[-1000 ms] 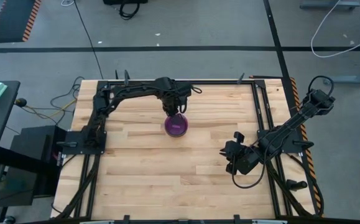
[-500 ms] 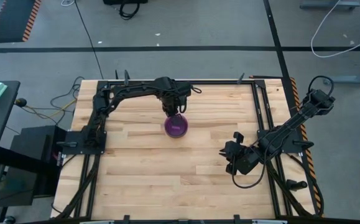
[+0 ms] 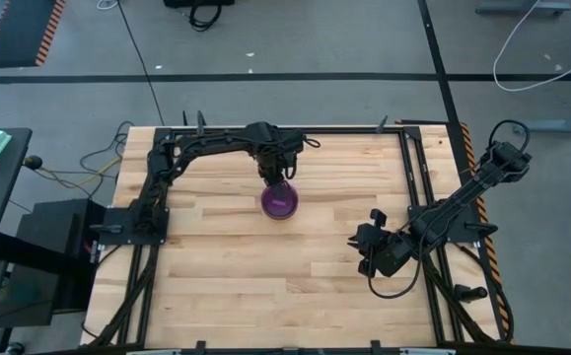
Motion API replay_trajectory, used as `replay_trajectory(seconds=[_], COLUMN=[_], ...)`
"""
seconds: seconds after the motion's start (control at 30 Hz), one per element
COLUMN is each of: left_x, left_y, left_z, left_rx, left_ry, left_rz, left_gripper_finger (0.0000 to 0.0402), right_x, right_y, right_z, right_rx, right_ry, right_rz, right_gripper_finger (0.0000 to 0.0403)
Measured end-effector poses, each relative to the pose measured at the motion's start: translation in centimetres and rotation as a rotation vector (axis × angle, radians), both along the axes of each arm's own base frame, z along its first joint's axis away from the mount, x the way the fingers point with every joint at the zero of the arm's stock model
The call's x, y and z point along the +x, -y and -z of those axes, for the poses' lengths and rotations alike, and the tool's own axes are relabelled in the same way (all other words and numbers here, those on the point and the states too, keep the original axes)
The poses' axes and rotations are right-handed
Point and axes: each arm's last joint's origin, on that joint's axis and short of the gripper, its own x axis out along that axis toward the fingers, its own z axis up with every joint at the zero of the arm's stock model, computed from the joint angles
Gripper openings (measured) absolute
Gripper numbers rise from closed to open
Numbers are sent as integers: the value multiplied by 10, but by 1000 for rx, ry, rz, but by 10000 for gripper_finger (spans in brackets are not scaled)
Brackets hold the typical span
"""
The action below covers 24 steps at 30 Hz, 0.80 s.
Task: Nest bowls inside each other
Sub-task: Stack the violet bowl on top of the green bowl, then return To Home Position
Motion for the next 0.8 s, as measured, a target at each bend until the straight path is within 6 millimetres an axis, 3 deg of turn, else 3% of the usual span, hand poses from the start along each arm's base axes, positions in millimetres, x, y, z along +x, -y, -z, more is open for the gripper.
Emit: replay_trajectory(seconds=[0.47,0.8], left_x=[-4,7], left_y=[1,15], left_z=[-13,-56], left_rx=[0,72], left_ry=[-10,78], left_rz=[14,76], left_gripper_finger=[54,53], right_x=[0,0], right_y=[0,0], right_z=[0,0], right_rx=[-10,-17], right_ry=[-1,-3], right_rz=[-14,-22], right_gripper_finger=[62,62])
